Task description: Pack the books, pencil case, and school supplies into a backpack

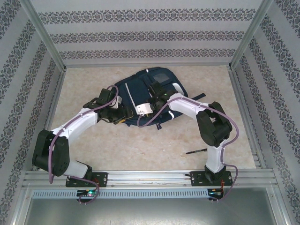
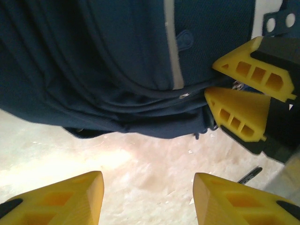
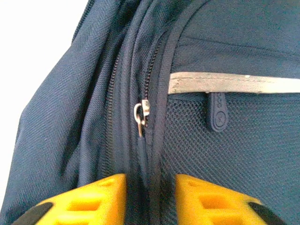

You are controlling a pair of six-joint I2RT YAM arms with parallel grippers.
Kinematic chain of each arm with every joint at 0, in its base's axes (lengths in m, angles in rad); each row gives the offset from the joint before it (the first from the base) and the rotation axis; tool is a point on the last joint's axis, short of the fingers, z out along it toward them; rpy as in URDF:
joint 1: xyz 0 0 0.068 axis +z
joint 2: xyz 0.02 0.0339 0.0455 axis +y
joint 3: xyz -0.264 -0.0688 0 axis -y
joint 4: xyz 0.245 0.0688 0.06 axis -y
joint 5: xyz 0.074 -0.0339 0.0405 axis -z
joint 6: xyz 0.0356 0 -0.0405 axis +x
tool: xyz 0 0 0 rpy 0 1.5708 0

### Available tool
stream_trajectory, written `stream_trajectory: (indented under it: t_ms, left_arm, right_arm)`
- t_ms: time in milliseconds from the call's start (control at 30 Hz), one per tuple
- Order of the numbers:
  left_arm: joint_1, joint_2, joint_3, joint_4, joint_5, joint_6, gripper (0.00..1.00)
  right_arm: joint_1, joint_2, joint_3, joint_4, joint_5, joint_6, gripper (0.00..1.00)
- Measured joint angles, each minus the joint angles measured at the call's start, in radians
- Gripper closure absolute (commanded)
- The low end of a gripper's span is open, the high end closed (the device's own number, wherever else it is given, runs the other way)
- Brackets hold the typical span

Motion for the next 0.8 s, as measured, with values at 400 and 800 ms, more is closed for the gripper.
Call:
stream_trajectory:
  t_ms: [400, 800]
  left_arm:
    - [-0.007, 0.0, -0.021, 0.07, -0.022, -0.075, 0.48]
    - [-0.02, 0.0, -0.024, 0.086, -0.026, -0.081, 0.47]
  right_arm:
    - [-0.051, 0.002, 0.064, -0.049, -0.052, -0.008, 0.58]
    - [-0.043, 0.032, 0.034, 0.06, -0.018, 0.005, 0.53]
